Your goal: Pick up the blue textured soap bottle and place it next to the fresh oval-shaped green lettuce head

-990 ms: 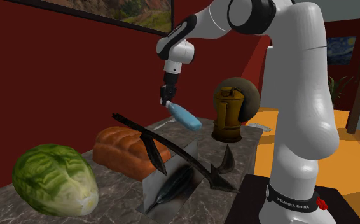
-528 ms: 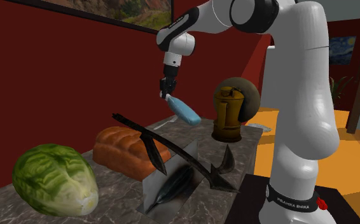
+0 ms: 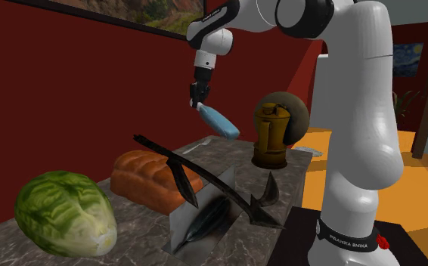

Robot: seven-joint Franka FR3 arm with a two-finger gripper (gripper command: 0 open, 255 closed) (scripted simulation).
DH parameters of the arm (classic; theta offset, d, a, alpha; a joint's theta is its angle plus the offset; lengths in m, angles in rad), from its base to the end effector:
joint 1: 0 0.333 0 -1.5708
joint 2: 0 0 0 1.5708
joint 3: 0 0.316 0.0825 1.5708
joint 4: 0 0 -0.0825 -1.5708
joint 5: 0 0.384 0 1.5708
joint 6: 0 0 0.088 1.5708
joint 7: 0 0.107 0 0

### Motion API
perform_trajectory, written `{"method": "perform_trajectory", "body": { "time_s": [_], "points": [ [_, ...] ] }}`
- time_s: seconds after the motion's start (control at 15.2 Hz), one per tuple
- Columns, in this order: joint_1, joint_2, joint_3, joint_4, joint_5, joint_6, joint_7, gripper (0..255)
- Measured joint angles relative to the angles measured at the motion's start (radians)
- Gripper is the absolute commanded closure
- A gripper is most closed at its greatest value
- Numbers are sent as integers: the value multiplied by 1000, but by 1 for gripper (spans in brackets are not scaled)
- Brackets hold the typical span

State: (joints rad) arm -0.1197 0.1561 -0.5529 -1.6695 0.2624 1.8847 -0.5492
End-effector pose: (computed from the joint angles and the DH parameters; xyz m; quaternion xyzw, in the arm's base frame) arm 0.5038 -0.3518 0.5281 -0.9912 0.0921 -0.0833 0.0461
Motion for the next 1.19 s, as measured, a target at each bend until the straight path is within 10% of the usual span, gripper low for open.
{"method": "perform_trajectory", "body": {
  "time_s": [1.19],
  "points": [
    [165, -388, 188, -375, -214, 83, 400, 255]
  ]
}}
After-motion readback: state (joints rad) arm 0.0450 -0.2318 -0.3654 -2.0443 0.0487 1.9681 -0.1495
